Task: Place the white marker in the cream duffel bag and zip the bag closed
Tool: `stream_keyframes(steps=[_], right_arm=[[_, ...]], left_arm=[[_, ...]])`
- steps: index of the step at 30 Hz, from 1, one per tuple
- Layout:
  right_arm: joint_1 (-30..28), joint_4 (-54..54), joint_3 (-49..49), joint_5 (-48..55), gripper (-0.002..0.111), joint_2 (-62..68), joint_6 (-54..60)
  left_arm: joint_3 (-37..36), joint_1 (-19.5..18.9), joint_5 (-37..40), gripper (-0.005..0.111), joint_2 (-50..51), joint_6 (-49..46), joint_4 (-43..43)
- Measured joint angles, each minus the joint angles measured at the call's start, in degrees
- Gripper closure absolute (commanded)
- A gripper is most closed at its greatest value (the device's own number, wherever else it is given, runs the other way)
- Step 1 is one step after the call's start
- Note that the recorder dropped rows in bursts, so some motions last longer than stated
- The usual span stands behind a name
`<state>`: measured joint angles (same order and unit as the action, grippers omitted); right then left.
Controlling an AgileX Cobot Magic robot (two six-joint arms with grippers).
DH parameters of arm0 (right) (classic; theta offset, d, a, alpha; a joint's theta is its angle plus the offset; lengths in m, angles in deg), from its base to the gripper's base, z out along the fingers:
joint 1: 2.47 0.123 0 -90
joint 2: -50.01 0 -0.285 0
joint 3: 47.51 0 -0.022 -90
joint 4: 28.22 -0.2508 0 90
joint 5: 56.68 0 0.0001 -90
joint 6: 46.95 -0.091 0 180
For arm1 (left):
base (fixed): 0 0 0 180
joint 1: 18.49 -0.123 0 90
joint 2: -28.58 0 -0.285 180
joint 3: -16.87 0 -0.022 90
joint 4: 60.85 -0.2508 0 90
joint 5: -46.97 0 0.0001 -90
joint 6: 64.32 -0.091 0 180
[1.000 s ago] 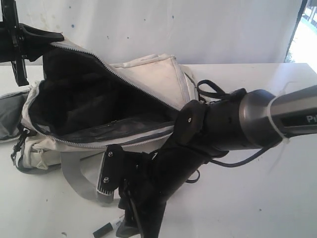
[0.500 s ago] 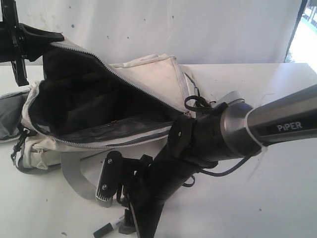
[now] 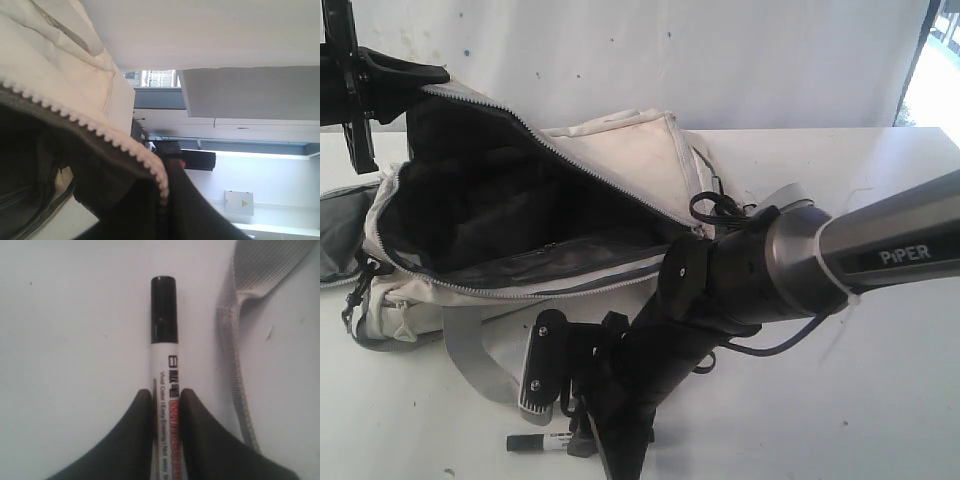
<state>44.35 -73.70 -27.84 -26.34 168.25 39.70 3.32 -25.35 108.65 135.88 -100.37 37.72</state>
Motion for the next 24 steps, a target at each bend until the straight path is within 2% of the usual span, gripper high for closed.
stream_keyframes(steps=[7, 13, 17, 24], right_arm=[[0.0, 0.5, 0.0, 1.9, 0.108, -0.7, 0.0], [0.0, -0.1, -2.6, -0.3, 0.108, -8.9, 0.0], [0.0, -2.0, -4.0, -6.6, 0.108, -11.8, 0.0], [0.0, -2.2, -5.3, -25.2, 0.108, -10.6, 0.1]], left_arm=[[0.0, 0.0, 0.0, 0.107, 0.0, 0.0, 0.0], [0.1, 0.0, 0.0, 0.107, 0.0, 0.0, 0.0], [0.1, 0.0, 0.0, 0.107, 0.0, 0.0, 0.0], [0.1, 0.0, 0.0, 0.107, 0.0, 0.0, 0.0]])
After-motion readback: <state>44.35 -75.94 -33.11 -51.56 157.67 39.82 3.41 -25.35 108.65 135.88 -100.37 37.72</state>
